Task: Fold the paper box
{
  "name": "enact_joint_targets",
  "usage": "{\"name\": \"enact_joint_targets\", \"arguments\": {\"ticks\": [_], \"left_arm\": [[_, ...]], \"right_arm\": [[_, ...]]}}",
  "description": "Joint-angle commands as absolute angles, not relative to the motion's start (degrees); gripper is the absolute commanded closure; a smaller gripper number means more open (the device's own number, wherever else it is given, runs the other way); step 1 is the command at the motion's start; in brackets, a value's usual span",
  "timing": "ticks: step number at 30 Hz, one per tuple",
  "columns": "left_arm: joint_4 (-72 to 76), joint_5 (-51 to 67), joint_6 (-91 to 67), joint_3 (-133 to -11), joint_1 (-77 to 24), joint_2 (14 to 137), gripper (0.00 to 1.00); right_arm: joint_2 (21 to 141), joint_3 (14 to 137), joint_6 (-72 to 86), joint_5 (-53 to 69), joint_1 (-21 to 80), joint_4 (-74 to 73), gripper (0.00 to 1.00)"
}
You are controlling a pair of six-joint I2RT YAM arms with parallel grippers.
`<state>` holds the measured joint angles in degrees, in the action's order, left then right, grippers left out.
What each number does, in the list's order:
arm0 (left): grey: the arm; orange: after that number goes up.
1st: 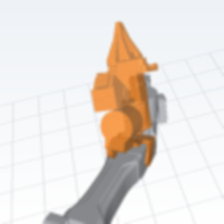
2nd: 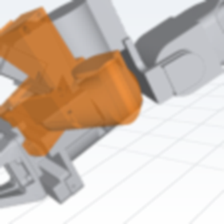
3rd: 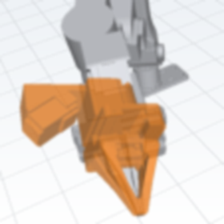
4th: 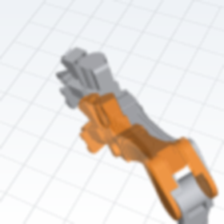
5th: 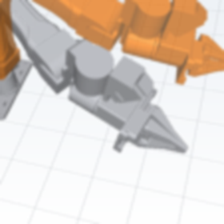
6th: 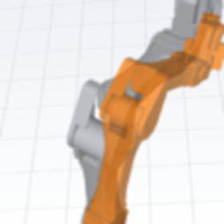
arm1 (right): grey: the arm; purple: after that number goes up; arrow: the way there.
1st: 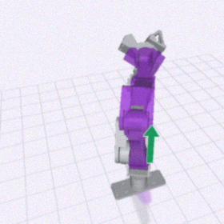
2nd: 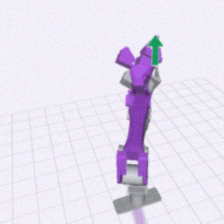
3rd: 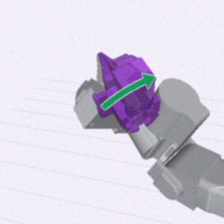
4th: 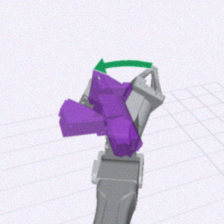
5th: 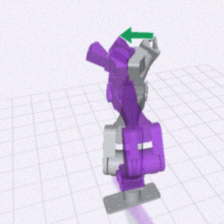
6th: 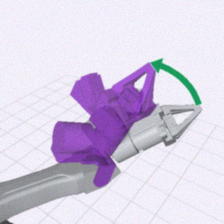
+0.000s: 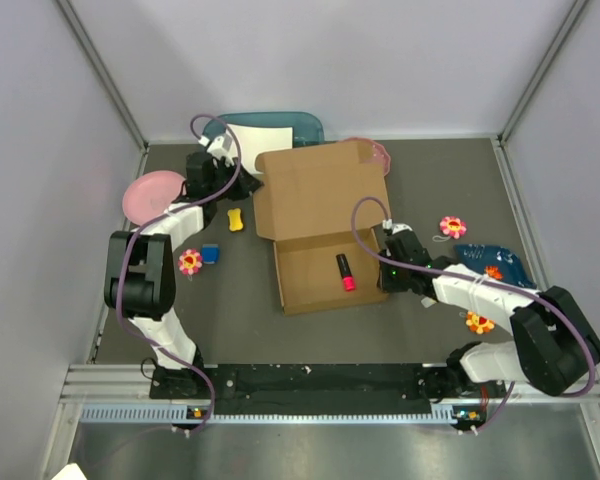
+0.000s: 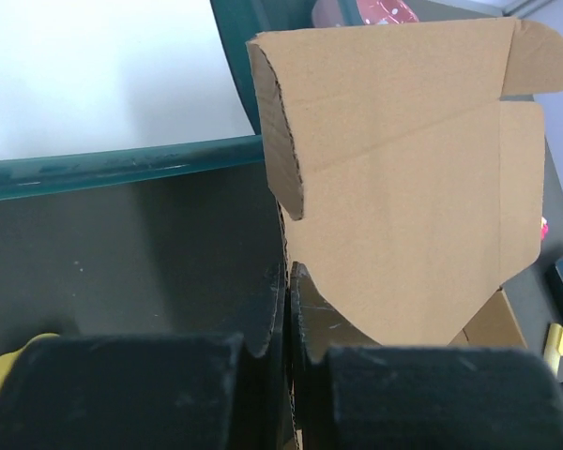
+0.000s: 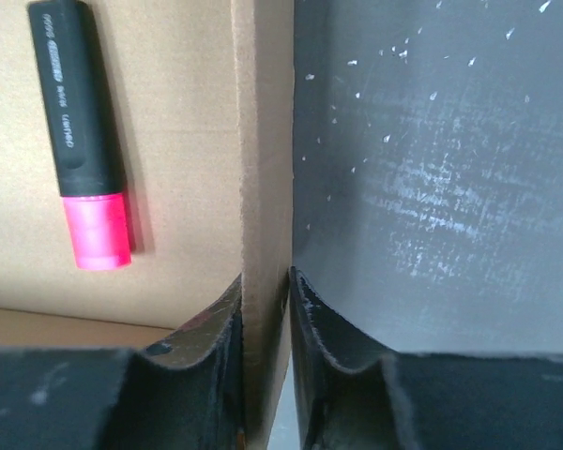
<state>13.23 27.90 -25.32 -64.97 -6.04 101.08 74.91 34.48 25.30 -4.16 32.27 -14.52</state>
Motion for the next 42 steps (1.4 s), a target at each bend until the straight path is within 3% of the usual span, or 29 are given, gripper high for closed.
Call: {"name": "enact_joint_targets", "arguments": {"ticks": [1,2,5,8,13,19,28,42], "left_arm": [[19.15,31.2,-24.0,-61.63,-6.33,98.35,1.0],[20.29,31.03,-23.73,-60.83,-6.5,98.0,1.0],[22.85,29.89,-20.93,-58.98,-7.38,96.68,1.0],[22.76,29.71,-17.94,-58.89,-9.04,95.89,1.0],[21.62,29.88,-12.41,-58.89,-11.25,94.22,1.0],[21.36,29.1,-10.03,-58.54,-12.13,92.38,1.0],[24.95,24.35,-8.17,-52.39,-14.68,87.19,1.0],[24.96,22.24,-8.26,-49.75,-15.56,83.58,1.0]], "right_arm": [[69.62,34.62,28.12,-4.04,33.22,-13.0,0.74],[66.65,35.06,28.39,-4.83,33.22,-14.14,0.64],[61.81,39.27,29.09,-8.34,33.22,-17.48,0.49],[60.03,45.69,29.09,-11.94,32.78,-22.75,0.43],[58.01,51.41,26.03,-9.15,23.85,-22.95,0.43],[60.38,53.53,26.54,7.54,11.26,-19.53,0.46],[65.91,55.37,22.59,12.65,9.58,-11.96,0.48],[73.56,57.22,19.25,7.11,9.49,-9.32,0.53]]}}
